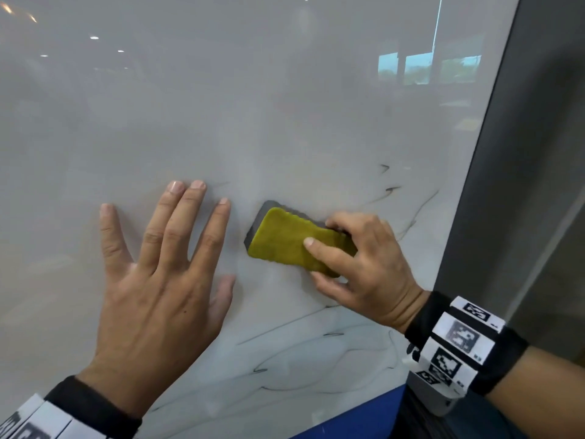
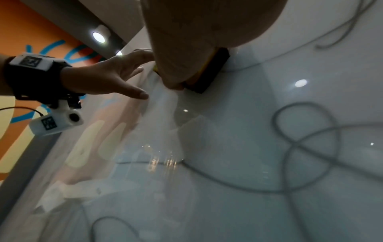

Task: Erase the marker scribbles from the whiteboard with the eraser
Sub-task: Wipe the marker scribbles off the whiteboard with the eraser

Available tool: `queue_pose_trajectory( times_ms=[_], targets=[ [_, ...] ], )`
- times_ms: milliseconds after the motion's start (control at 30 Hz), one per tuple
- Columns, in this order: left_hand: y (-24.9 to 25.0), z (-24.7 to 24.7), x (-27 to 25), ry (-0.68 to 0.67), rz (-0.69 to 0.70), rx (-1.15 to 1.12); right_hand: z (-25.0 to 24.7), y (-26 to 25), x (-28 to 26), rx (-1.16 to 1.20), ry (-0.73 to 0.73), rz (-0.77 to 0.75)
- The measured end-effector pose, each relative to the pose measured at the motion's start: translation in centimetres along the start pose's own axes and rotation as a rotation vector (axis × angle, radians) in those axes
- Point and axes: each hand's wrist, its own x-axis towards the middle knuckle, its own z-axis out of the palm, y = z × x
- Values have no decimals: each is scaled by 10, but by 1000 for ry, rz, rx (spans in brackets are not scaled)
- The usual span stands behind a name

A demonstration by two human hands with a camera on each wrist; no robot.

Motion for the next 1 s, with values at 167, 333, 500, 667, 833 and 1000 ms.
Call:
queue_pose_trajectory(
  times_ms=[167,333,500,667,833,1000],
  targets=[
    [11,-1,9,-44,-10,-3,-14,31,3,-45,162,226],
    [21,-2,17,-72,25,-14,-6,20,-5,6,133,236],
    [37,-3,28,-42,73,-76,-26,55,-7,-65,104,174],
    [47,-2,35,-89,93,-60,-21,47,-17,-25,192,361],
    [55,-3,37,-93,93,-37,-20,49,-39,-28,-56,34],
    [56,-3,37,-110,88,-29,-38,88,-39,-100,202,457]
  ],
)
